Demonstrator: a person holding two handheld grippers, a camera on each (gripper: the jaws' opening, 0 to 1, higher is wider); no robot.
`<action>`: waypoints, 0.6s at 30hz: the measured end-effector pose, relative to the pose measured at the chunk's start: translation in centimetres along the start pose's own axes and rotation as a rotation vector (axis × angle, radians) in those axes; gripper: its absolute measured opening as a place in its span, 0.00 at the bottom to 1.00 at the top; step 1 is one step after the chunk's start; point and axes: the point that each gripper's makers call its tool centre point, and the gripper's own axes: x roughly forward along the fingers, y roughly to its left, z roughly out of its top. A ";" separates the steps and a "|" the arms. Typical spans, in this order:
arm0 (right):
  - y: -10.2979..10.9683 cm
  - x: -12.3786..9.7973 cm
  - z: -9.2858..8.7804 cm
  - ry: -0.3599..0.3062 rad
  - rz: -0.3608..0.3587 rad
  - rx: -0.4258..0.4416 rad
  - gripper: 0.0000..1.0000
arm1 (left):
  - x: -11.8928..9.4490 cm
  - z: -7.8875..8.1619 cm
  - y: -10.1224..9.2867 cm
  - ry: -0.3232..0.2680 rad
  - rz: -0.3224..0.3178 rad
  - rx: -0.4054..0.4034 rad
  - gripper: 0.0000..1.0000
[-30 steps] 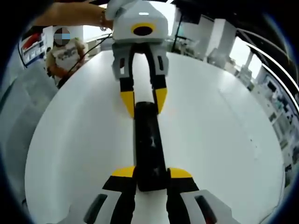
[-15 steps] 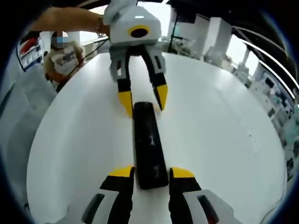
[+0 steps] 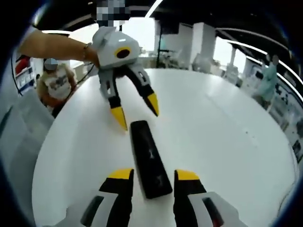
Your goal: Press the specified remote control buttons in sequence, fully releasing each button before pressing the next.
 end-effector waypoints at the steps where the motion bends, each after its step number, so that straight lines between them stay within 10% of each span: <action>1: 0.0 0.0 0.0 -0.005 -0.006 0.007 0.32 | -0.1 -0.1 0.0 -0.008 0.011 -0.011 0.43; 18: -0.7 -1.6 0.0 -0.145 -0.172 0.174 0.40 | -1.0 -0.3 -0.8 -0.124 0.161 -0.206 0.55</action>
